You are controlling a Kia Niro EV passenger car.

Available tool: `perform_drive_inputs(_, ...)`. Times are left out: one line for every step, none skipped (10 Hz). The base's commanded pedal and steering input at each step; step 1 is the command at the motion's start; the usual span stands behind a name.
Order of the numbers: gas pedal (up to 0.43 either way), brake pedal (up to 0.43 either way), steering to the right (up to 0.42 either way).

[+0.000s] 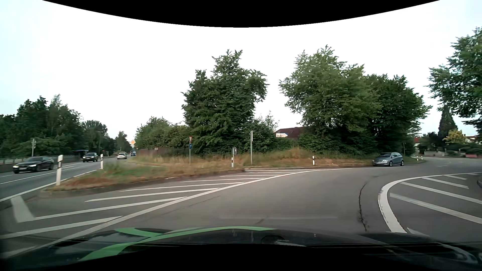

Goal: Follow the waypoints while adhering to traffic rules and regulations

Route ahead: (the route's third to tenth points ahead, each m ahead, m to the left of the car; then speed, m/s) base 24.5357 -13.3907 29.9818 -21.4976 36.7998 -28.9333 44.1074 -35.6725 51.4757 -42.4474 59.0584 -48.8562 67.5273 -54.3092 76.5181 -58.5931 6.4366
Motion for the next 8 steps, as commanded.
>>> perform_drive_inputs(0.118, 0.0, 0.22)
perform_drive_inputs(0.118, 0.0, 0.219)
perform_drive_inputs(0.118, 0.0, 0.214)
perform_drive_inputs(0.118, 0.0, 0.208)
perform_drive_inputs(0.13, 0.0, 0.203)
perform_drive_inputs(0.13, 0.0, 0.2)
perform_drive_inputs(0.15, 0.0, 0.195)
perform_drive_inputs(0.15, 0.0, 0.193)
